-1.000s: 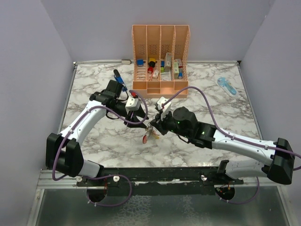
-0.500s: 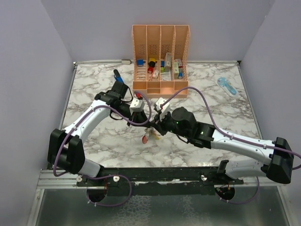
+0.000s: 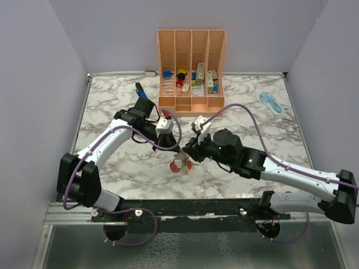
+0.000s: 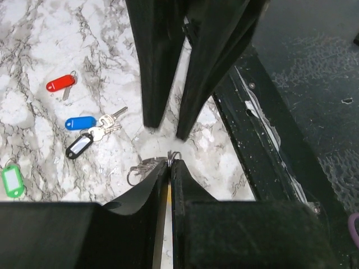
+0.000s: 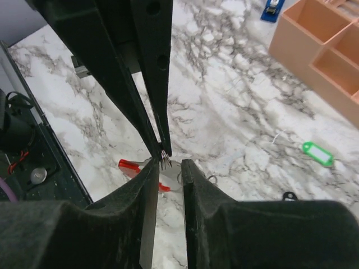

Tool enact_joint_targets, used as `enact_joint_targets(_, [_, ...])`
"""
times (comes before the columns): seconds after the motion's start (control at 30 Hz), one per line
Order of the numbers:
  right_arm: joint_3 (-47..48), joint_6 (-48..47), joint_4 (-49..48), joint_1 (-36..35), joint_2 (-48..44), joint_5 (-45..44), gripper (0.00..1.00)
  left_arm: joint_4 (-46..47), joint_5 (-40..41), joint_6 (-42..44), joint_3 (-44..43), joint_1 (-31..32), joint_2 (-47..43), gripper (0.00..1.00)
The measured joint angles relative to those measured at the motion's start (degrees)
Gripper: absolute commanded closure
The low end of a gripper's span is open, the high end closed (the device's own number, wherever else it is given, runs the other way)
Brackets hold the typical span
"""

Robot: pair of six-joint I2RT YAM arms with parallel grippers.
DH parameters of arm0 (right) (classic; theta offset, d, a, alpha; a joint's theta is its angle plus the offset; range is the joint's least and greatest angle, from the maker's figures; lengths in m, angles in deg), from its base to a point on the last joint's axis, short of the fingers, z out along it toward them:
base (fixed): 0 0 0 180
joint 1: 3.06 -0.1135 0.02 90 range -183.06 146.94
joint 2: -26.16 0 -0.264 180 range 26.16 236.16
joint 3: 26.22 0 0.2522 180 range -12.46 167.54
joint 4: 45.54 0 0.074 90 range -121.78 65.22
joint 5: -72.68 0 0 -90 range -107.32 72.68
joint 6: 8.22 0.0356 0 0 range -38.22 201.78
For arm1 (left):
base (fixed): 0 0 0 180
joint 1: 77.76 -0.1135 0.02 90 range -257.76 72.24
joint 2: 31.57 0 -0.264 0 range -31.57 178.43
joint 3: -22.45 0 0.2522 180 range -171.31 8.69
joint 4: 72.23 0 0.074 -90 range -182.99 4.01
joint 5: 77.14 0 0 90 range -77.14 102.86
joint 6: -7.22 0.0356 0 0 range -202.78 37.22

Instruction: Put the keys on the keyring

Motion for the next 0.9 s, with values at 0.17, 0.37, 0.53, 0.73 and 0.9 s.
enact_joint_targets(0.17, [-0.90,0.59,1.55,-0.02,-8.46,-2.47,0.57,-1.14,2.62,0.52,-0.11,-0.52,0.09,1.00])
enact_joint_targets(0.37, [-3.98,-0.15,1.07,0.04,-17.88,-2.36,0.54,-4.22,2.78,3.15,-0.83,-0.55,0.11,1.00])
enact_joint_targets(0.53, [-5.11,-1.01,0.57,0.04,-15.54,0.35,0.59,-6.67,2.73,5.60,-1.86,-0.55,0.13,1.00])
enact_joint_targets(0.73, [-5.42,-1.99,-0.92,0.04,-6.45,4.83,0.68,-9.25,2.62,8.02,-2.05,-0.55,0.17,1.00])
enact_joint_targets(0.9, [-5.42,-2.71,-1.81,0.04,-2.56,6.97,0.70,-9.90,2.54,9.01,-2.19,-0.55,0.17,1.00])
